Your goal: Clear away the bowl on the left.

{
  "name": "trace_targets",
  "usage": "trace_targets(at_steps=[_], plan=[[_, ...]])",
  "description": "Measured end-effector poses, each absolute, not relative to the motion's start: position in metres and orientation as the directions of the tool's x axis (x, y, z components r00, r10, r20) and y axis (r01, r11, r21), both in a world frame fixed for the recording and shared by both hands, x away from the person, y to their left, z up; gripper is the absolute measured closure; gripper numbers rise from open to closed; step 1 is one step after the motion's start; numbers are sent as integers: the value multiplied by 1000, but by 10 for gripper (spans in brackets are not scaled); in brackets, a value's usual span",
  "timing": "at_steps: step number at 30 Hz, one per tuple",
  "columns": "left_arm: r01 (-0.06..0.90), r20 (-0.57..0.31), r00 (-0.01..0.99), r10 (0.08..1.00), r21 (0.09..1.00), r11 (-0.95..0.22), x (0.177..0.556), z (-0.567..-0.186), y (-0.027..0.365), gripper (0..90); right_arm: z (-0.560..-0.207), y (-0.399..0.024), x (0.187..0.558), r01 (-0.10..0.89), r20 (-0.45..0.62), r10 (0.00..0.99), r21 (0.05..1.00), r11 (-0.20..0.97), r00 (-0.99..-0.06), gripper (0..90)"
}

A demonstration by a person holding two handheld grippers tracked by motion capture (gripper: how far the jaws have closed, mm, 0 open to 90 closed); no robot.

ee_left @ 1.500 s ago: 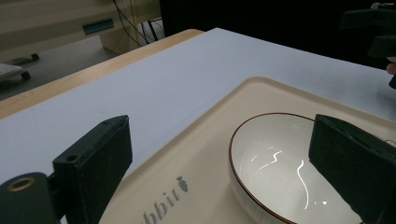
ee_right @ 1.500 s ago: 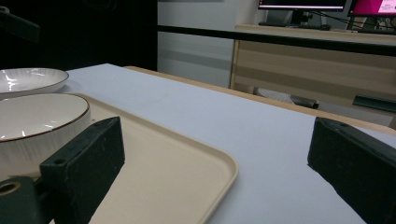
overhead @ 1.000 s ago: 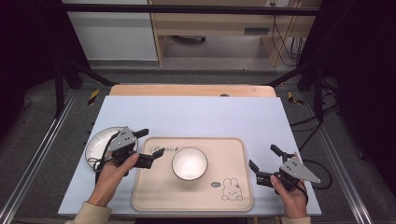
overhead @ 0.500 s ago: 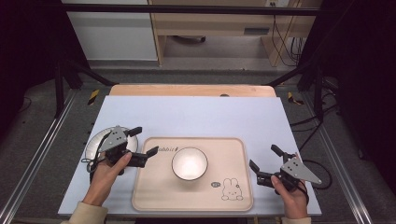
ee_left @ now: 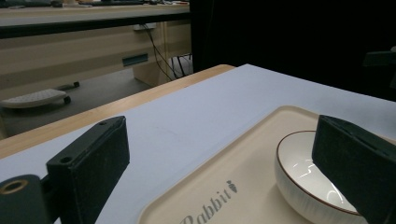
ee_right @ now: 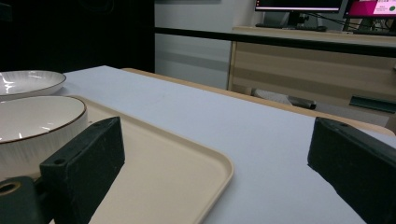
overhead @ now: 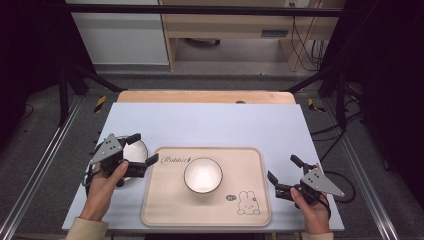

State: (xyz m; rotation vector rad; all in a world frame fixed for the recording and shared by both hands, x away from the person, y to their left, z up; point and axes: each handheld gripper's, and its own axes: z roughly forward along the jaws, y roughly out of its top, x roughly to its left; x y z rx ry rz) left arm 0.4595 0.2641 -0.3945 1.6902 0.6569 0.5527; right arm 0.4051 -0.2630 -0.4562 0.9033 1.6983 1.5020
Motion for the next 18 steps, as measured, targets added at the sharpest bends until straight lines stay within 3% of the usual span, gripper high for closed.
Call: trace_targets(at_steps=[18], plan=[[140,17,665,747,979,-147,456,-408,303,43,-456,-263,405,60,-45,851,994,90,-523,42]])
